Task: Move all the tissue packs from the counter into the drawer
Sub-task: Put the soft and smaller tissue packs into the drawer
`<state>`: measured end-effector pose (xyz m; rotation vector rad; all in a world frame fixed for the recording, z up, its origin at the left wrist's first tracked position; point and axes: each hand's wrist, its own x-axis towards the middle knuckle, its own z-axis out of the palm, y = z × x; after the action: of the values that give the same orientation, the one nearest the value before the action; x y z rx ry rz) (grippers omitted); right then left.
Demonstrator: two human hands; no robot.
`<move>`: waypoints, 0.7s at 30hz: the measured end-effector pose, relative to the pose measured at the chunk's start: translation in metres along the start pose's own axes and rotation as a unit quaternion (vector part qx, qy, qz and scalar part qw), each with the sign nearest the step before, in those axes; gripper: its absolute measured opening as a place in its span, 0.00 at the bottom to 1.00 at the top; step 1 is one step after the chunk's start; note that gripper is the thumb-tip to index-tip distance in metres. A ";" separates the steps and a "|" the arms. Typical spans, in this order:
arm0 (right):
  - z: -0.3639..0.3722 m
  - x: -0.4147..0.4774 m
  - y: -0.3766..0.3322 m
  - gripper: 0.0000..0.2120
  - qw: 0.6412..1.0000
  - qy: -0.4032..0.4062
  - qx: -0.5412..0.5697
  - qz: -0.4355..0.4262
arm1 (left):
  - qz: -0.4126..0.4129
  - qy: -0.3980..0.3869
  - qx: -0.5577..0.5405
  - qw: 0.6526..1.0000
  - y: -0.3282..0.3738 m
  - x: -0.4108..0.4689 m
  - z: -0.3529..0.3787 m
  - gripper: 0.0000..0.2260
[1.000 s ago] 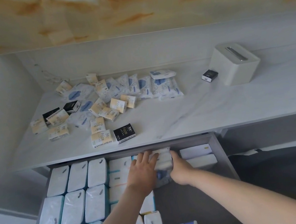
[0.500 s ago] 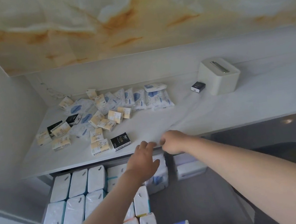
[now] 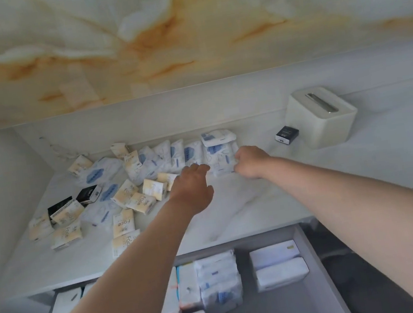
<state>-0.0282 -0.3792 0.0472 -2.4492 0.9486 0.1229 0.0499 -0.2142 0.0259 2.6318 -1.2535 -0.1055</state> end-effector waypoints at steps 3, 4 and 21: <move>0.007 0.031 -0.004 0.27 0.996 0.009 0.062 0.056 | 0.033 -0.014 0.025 0.999 -0.005 0.028 0.008 0.27; 0.012 0.040 -0.005 0.28 0.994 0.012 0.081 0.068 | 0.044 -0.020 0.032 0.998 -0.006 0.035 0.011 0.28; 0.008 0.014 0.003 0.15 0.947 -0.062 0.282 0.142 | 0.009 0.001 -0.192 0.981 -0.005 -0.001 0.023 0.21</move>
<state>-0.0190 -0.3863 0.0354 -1.7579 1.0961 0.0885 0.0497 -0.2142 0.0020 2.2878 -1.1239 -0.3092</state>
